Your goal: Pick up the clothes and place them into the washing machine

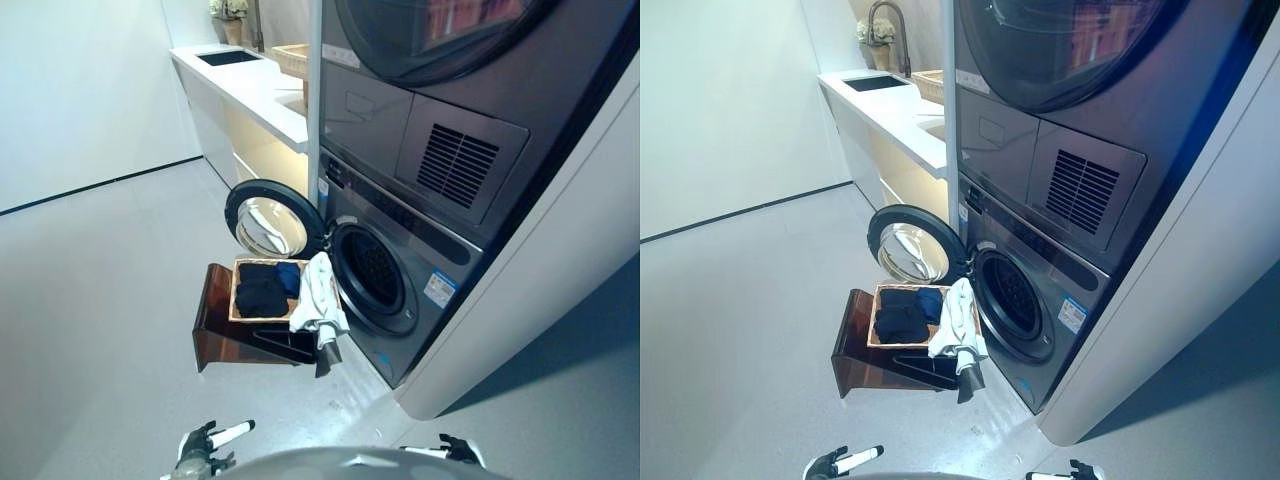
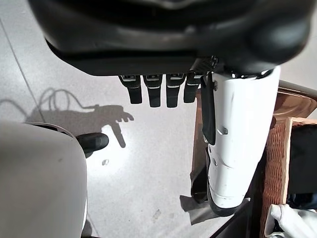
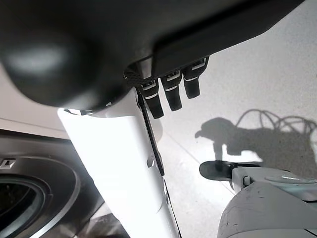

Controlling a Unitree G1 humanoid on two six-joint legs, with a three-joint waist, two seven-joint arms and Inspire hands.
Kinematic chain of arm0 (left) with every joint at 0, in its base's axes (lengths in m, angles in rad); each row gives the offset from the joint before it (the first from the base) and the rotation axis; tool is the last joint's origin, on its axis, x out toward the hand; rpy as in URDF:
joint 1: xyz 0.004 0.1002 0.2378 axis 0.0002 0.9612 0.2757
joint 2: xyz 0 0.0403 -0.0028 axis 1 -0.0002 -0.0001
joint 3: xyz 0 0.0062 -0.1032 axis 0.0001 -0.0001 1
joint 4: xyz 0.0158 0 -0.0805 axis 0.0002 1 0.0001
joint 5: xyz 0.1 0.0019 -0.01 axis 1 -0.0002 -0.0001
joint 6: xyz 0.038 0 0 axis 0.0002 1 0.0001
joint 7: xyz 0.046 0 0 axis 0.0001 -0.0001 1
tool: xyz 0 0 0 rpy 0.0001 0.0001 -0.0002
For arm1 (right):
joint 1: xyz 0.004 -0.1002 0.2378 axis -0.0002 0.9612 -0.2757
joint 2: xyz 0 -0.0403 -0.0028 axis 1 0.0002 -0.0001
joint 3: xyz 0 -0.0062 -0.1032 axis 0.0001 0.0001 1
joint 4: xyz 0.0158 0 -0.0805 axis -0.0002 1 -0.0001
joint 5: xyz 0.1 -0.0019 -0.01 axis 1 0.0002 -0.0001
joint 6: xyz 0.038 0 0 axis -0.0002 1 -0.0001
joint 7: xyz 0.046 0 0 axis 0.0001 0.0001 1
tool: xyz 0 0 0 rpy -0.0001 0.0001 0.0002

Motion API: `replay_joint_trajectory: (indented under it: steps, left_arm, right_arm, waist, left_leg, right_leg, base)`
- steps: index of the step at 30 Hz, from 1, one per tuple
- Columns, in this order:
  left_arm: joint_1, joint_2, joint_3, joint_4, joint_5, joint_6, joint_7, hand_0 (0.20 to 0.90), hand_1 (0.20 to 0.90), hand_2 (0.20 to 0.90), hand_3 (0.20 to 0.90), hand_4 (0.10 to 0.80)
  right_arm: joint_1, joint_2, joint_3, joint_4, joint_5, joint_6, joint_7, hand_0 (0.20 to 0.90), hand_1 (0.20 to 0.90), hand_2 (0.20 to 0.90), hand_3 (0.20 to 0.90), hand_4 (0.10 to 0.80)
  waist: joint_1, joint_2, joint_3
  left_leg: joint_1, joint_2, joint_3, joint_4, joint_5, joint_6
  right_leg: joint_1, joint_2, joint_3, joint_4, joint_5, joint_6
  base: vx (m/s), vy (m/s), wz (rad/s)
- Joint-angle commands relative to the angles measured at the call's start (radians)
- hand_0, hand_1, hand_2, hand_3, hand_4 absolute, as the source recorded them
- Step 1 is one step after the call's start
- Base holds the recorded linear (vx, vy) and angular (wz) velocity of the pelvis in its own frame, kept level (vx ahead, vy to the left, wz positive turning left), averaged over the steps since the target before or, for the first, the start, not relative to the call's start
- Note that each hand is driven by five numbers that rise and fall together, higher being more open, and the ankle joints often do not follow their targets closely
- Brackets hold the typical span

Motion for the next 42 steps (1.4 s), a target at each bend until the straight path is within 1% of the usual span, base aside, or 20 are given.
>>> replay_joint_trajectory:
  steps: [1,7,10,15,19,23,25,27,29,30,31,32,33,34,35,36,37,38,41,42]
  left_arm:
    - [-0.06,-0.01,0.007,0.059,0.003,-0.026,0.002,0.9,0.9,0.9,0.9,0.8]
    - [-0.063,0.0,0.015,0.056,-0.001,-0.02,0.005,0.9,0.9,0.9,0.9,0.8]
    - [-0.066,0.006,0.016,0.055,-0.002,-0.018,0.006,0.9,0.9,0.9,0.9,0.8]
    - [-0.075,0.012,0.025,0.056,-0.019,-0.012,0.016,0.9,0.9,0.9,0.9,0.8]
    - [-0.086,0.01,0.034,0.054,-0.047,-0.014,0.026,0.9,0.9,0.9,0.9,0.8]
    - [-0.104,0.006,0.024,0.037,-0.064,-0.02,0.036,0.9,0.9,0.9,0.9,0.8]
    - [-0.107,0.005,0.018,0.025,-0.072,-0.021,0.038,0.9,0.9,0.9,0.9,0.8]
    - [-0.113,0.001,0.011,0.01,-0.087,-0.029,0.042,0.9,0.9,0.9,0.9,0.8]
    - [-0.129,0.002,0.005,-0.01,-0.108,-0.039,0.05,0.9,0.9,0.9,0.9,0.8]
    - [-0.136,0.004,0.003,-0.013,-0.117,-0.039,0.05,0.9,0.9,0.9,0.9,0.8]
    - [-0.138,0.004,0.011,-0.014,-0.123,-0.042,0.05,0.9,0.9,0.9,0.9,0.8]
    - [-0.133,0.005,0.017,-0.011,-0.136,-0.042,0.052,0.9,0.9,0.9,0.9,0.8]
    - [-0.126,0.005,0.02,-0.008,-0.137,-0.041,0.052,0.9,0.9,0.9,0.9,0.8]
    - [-0.12,0.006,0.025,-0.002,-0.141,-0.042,0.053,0.9,0.9,0.9,0.9,0.8]
    - [-0.118,0.008,0.026,0.001,-0.146,-0.044,0.055,0.9,0.9,0.9,0.9,0.8]
    - [-0.115,0.009,0.037,0.008,-0.161,-0.046,0.058,0.9,0.9,0.9,0.9,0.8]
    - [-0.111,0.01,0.048,0.016,-0.174,-0.047,0.061,0.9,0.9,0.9,0.9,0.8]
    - [-0.106,0.011,0.062,0.017,-0.194,-0.051,0.067,0.9,0.9,0.9,0.9,0.8]
    - [-0.086,0.015,0.092,0.014,-0.233,-0.056,0.072,0.9,0.9,0.9,0.9,0.8]
    - [-0.08,0.016,0.092,0.01,-0.233,-0.055,0.075,0.9,0.9,0.9,0.9,0.8]
  right_arm:
    - [-0.122,0.009,0.005,0.04,0.002,-0.014,-0.014,0.9,0.9,0.9,0.9,0.8]
    - [-0.125,0.011,0.0,0.033,0.02,-0.014,-0.013,0.9,0.9,0.9,0.9,0.8]
    - [-0.125,0.011,-0.006,0.03,0.03,-0.015,-0.013,0.9,0.9,0.9,0.9,0.8]
    - [-0.129,0.006,-0.016,0.027,0.059,-0.022,-0.018,0.9,0.9,0.9,0.9,0.8]
    - [-0.126,-0.003,-0.029,0.034,0.084,-0.025,-0.023,0.9,0.9,0.9,0.9,0.8]
    - [-0.135,-0.011,-0.034,0.031,0.106,-0.032,-0.028,0.9,0.9,0.9,0.9,0.8]
    - [-0.14,-0.016,-0.034,0.021,0.118,-0.037,-0.032,0.9,0.9,0.9,0.9,0.8]
    - [-0.139,-0.02,-0.031,0.012,0.118,-0.038,-0.034,0.9,0.9,0.9,0.9,0.8]
    - [-0.14,-0.028,-0.03,0.002,0.116,-0.039,-0.038,0.9,0.9,0.9,0.9,0.8]
    - [-0.141,-0.03,-0.028,0.002,0.112,-0.037,-0.039,0.9,0.9,0.9,0.9,0.8]
    - [-0.14,-0.032,-0.028,0.009,0.109,-0.033,-0.039,0.9,0.9,0.9,0.9,0.8]
    - [-0.137,-0.032,-0.027,0.016,0.108,-0.031,-0.042,0.9,0.9,0.9,0.9,0.8]
    - [-0.129,-0.031,-0.03,0.02,0.108,-0.03,-0.043,0.9,0.9,0.9,0.9,0.8]
    - [-0.119,-0.031,-0.037,0.036,0.109,-0.027,-0.043,0.9,0.9,0.9,0.9,0.8]
    - [-0.112,-0.031,-0.039,0.044,0.11,-0.026,-0.045,0.9,0.9,0.9,0.9,0.8]
    - [-0.104,-0.033,-0.045,0.057,0.11,-0.023,-0.047,0.9,0.9,0.9,0.9,0.8]
    - [-0.096,-0.031,-0.05,0.061,0.112,-0.024,-0.049,0.9,0.9,0.9,0.9,0.8]
    - [-0.087,-0.03,-0.058,0.067,0.119,-0.023,-0.05,0.9,0.9,0.9,0.9,0.8]
    - [-0.064,-0.023,-0.074,0.074,0.134,-0.02,-0.045,0.9,0.9,0.9,0.9,0.8]
    - [-0.06,-0.022,-0.08,0.072,0.141,-0.019,-0.045,0.9,0.9,0.9,0.9,0.8]
  waist:
    - [0.013,-0.016,0.077]
    - [0.011,-0.013,0.083]
    - [0.008,-0.01,0.089]
    - [0.004,-0.01,0.103]
    - [0.005,-0.019,0.11]
    - [0.0,-0.025,0.139]
    - [-0.001,-0.03,0.156]
    - [0.009,-0.037,0.18]
    - [0.021,-0.048,0.213]
    - [0.02,-0.052,0.222]
    - [0.027,-0.05,0.223]
    - [0.031,-0.05,0.221]
    - [0.033,-0.051,0.217]
    - [0.037,-0.04,0.21]
    - [0.044,-0.04,0.21]
    - [0.049,-0.044,0.211]
    - [0.051,-0.044,0.21]
    - [0.051,-0.044,0.209]
    - [0.061,-0.037,0.197]
    - [0.066,-0.036,0.192]
  left_leg:
    - [0.022,-0.057,-0.027,-0.002,-0.045,-0.039]
    - [0.026,-0.056,-0.025,-0.002,-0.045,-0.039]
    - [0.032,-0.052,-0.022,-0.002,-0.044,-0.039]
    - [0.035,-0.034,-0.011,0.004,-0.036,-0.037]
    - [0.016,-0.026,-0.01,0.078,-0.061,-0.038]
    - [-0.029,-0.003,-0.014,0.191,-0.087,-0.041]
    - [-0.077,0.009,-0.013,0.295,-0.094,-0.044]
    - [-0.148,0.017,-0.03,0.432,-0.052,-0.049]
    - [-0.238,0.009,-0.051,0.54,0.005,-0.061]
    - [-0.288,0.008,-0.054,0.552,0.014,-0.061]
    - [-0.315,-0.008,-0.06,0.486,0.006,-0.055]
    - [-0.319,-0.005,-0.061,0.424,0.007,-0.052]
    - [-0.307,0.006,-0.06,0.362,0.028,-0.055]
    - [-0.321,0.033,-0.069,0.252,0.091,-0.066]
    - [-0.323,0.044,-0.089,0.18,0.126,-0.072]
    - [-0.33,0.053,-0.115,0.102,0.148,-0.078]
    - [-0.339,0.068,-0.126,0.052,0.16,-0.088]
    - [-0.336,0.093,-0.121,0.009,0.176,-0.102]
    - [-0.324,0.155,-0.05,-0.002,0.205,-0.125]
    - [-0.323,0.162,-0.033,0.01,0.216,-0.127]
  right_leg:
    - [0.112,0.036,-0.056,0.001,-0.12,0.04]
    - [0.116,0.038,-0.054,0.001,-0.12,0.037]
    - [0.118,0.046,-0.049,0.004,-0.12,0.028]
    - [0.073,0.066,-0.018,0.057,-0.145,0.011]
    - [0.072,0.078,0.001,0.054,-0.149,0.001]
    - [0.06,0.086,0.015,0.081,-0.165,-0.017]
    - [0.05,0.092,0.022,0.101,-0.181,-0.031]
    - [0.055,0.095,0.023,0.116,-0.193,-0.046]
    - [0.053,0.091,0.012,0.141,-0.205,-0.058]
    - [0.042,0.088,0.004,0.156,-0.211,-0.06]
    - [0.034,0.092,0.002,0.159,-0.216,-0.058]
    - [0.033,0.095,0.004,0.153,-0.218,-0.052]
    - [0.039,0.101,0.007,0.147,-0.219,-0.049]
    - [0.051,0.117,0.008,0.135,-0.223,-0.045]
    - [0.064,0.121,0.014,0.125,-0.225,-0.045]
    - [0.082,0.125,0.02,0.113,-0.229,-0.041]
    - [0.094,0.128,0.027,0.102,-0.233,-0.036]
    - [0.112,0.13,0.033,0.093,-0.244,-0.028]
    - [0.166,0.13,0.04,0.083,-0.276,-0.021]
    - [0.183,0.124,0.035,0.082,-0.285,-0.016]
  base:
    - [0.0,0.0,0.0]
    - [-0.01,-0.025,0.0]
    - [-0.013,-0.049,0.0]
    - [-0.034,-0.075,-0.03]
    - [0.015,-0.121,-0.18]
    - [0.002,-0.136,-0.09]
    - [0.02,-0.163,-0.11]
    - [0.009,-0.165,-0.19]
    - [-0.018,-0.143,-0.19]
    - [0.018,-0.082,-0.13]
    - [0.058,-0.03,-0.07]
    - [0.121,0.009,0.16]
    - [0.167,0.042,0.14]
    - [0.193,0.053,0.02]
    - [0.216,0.071,-0.14]
    - [0.203,0.075,-0.08]
    - [0.216,0.102,0.01]
    - [0.193,0.11,-0.02]
    - [0.243,0.179,-0.16]
    - [0.37,0.313,-0.39]
